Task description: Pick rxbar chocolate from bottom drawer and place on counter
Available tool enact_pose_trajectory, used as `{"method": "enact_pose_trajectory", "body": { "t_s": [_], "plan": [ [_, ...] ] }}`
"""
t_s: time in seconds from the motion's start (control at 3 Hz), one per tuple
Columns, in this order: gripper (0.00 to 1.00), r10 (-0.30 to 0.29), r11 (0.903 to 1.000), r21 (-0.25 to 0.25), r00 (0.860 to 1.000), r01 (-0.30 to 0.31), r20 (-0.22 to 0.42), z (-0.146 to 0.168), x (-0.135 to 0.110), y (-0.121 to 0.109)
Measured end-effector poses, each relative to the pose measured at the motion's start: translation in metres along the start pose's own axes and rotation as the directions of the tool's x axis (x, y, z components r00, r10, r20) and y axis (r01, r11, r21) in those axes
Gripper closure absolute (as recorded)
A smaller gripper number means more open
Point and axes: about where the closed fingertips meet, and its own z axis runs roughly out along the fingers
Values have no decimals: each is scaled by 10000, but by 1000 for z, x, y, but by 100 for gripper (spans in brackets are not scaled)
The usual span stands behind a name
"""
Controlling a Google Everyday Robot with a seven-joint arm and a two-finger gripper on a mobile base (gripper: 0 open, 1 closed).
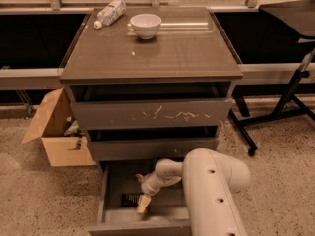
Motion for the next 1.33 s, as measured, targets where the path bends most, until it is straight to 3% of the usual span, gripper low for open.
{"method": "enact_pose_trajectory", "body": {
  "t_s": [1.33],
  "plan": [
    [2,-125,9999,-18,9981,124,-608,77,23,-10]
  ]
}}
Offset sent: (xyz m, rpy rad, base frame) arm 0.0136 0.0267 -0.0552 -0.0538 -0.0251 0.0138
